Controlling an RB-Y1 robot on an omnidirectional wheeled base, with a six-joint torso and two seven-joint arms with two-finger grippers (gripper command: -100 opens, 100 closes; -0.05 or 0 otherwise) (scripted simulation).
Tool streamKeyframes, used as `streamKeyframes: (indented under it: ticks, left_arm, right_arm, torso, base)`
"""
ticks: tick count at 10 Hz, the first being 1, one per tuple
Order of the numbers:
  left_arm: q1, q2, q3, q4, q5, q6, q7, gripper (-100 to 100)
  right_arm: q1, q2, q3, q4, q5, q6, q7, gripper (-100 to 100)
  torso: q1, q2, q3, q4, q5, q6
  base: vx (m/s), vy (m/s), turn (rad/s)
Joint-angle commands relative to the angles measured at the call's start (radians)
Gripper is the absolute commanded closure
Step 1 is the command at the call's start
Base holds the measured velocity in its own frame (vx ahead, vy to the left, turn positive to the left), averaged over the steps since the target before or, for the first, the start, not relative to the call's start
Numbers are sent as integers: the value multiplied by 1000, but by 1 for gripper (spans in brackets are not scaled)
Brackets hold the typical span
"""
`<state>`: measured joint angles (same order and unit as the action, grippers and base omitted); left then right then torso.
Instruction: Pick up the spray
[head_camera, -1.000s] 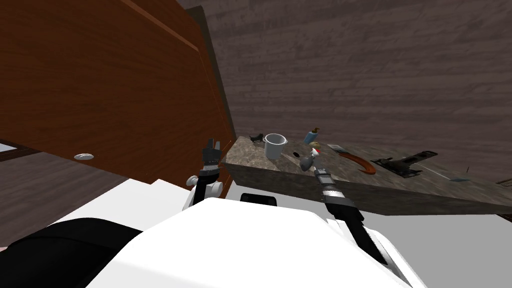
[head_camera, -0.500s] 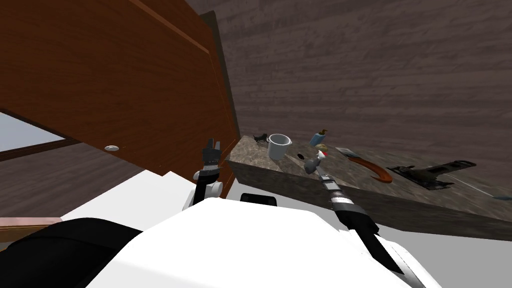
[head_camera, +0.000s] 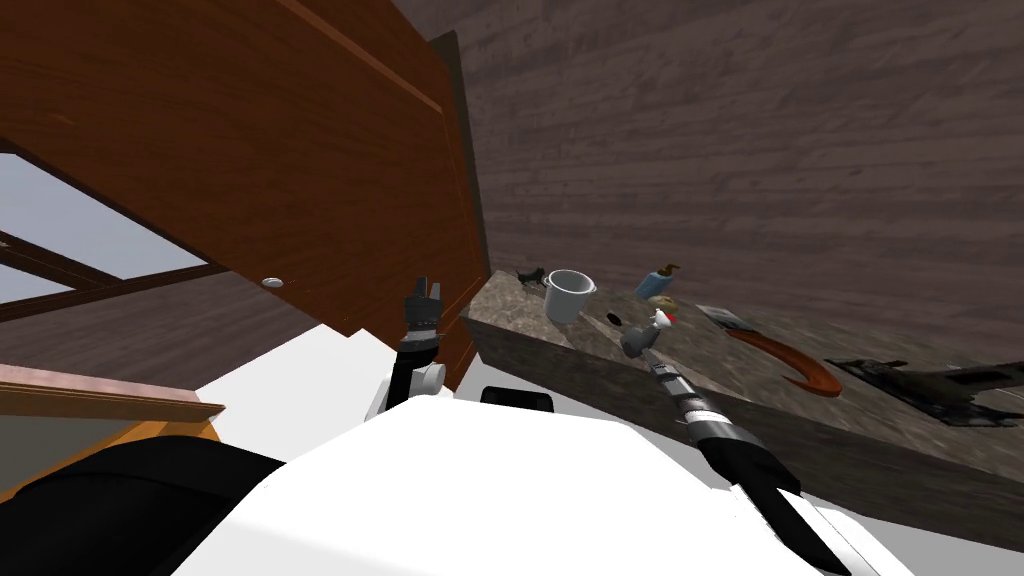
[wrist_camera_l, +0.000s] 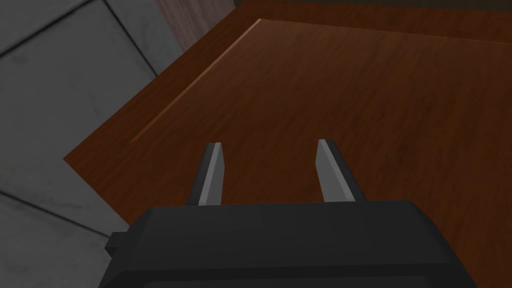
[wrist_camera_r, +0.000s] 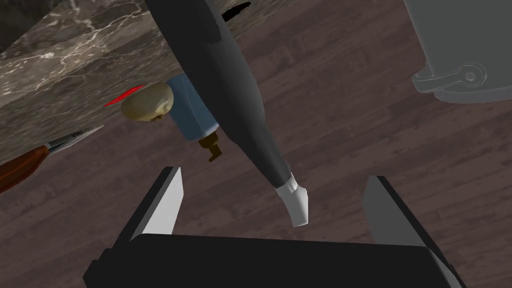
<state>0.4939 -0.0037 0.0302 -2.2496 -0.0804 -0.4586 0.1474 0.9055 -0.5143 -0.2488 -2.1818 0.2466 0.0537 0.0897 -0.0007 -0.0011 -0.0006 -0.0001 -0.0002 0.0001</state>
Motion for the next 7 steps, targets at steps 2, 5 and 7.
streamKeyframes:
  ticks: [2, 5, 7]
  left_arm:
    - [0, 0, 0, 0, 0, 0, 0, 0]
    - [0, 0, 0, 0, 0, 0, 0, 0]
    - [0, 0, 0, 0, 0, 0, 0, 0]
  right_arm:
    - [40, -81, -25, 13, 17, 48, 12, -100]
    - [75, -173, -49, 42, 38, 92, 26, -100]
    - [96, -236, -64, 60, 51, 119, 34, -100]
  torso:
    - [0, 0, 0, 0, 0, 0]
    - [0, -1, -1, 0, 0, 0]
    - [0, -1, -1, 0, 0, 0]
  base:
    - [11, 6, 171]
    - [17, 4, 163]
    - [17, 3, 169]
